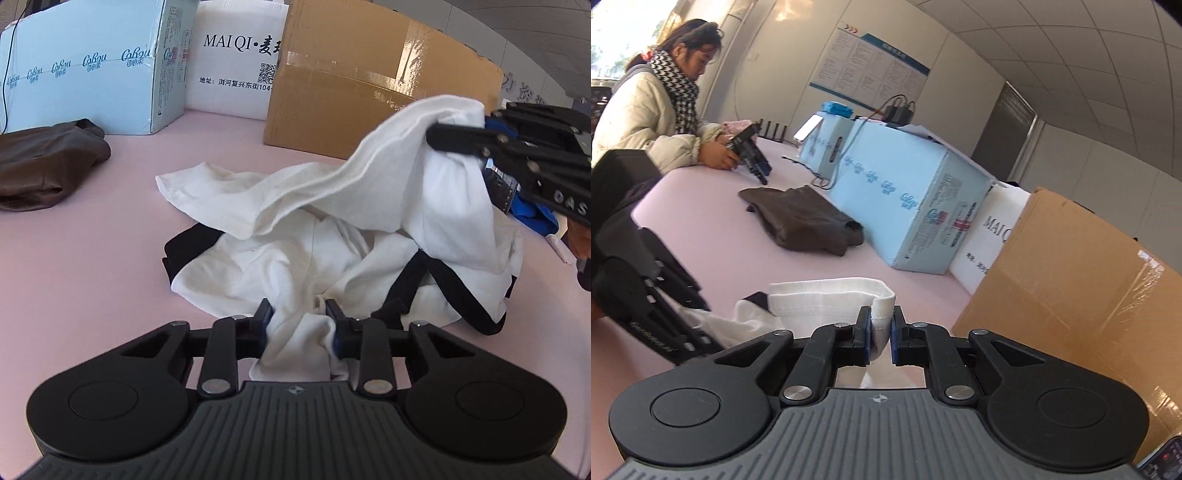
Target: Fold clothes
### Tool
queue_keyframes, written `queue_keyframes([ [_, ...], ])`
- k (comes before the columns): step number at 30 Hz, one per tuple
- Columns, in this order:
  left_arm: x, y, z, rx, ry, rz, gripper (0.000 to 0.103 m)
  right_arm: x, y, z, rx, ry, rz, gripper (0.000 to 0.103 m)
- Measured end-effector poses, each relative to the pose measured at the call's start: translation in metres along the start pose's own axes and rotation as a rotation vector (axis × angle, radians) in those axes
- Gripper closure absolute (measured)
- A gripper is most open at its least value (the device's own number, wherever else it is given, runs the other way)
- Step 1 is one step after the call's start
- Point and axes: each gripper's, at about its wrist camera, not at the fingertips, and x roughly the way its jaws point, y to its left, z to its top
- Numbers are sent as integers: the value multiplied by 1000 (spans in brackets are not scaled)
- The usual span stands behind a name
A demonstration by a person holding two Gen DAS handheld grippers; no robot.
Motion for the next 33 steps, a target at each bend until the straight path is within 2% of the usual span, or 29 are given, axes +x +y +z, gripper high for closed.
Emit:
queue_keyframes([
  [2, -5, 5, 1, -12, -1, 13, 82, 10, -15, 4, 5, -8, -52, 95],
  [8, -43, 17, -9, 33, -3, 60, 82, 49, -64, 17, 81, -24, -215, 96],
  [10, -60, 21, -15, 39, -3, 76, 82, 65, -77, 18, 120, -19, -233, 96],
  [13, -85, 28, -25, 43, -2, 106, 82, 91, -84, 13, 155, -13, -225, 96],
  [18, -117, 41, -39, -5, 1, 156, 82, 144, -71, 1, 213, 24, -150, 96],
  [21, -128, 40, -47, -23, 11, 139, 82, 178, -57, -9, 223, 59, -133, 96],
  [27, -120, 19, -51, 50, 37, 124, 80, 227, -33, -28, 194, 221, -122, 96],
  [28, -118, 18, -50, 50, 39, 135, 74, 232, -31, -32, 187, 264, -102, 92],
  [29, -116, 18, -49, 42, 40, 149, 63, 231, -30, -34, 182, 277, -82, 89],
  [30, -115, 20, -47, 28, 40, 165, 54, 230, -29, -36, 177, 290, -62, 77],
  [31, -114, 22, -44, 19, 36, 190, 36, 229, -28, -38, 172, 304, -42, 63],
  [32, -116, 25, -39, 14, 19, 218, 24, 228, -28, -40, 167, 317, -23, 59],
  [33, -119, 27, -35, 14, -9, 231, 22, 215, -31, -40, 189, 267, -34, 52],
])
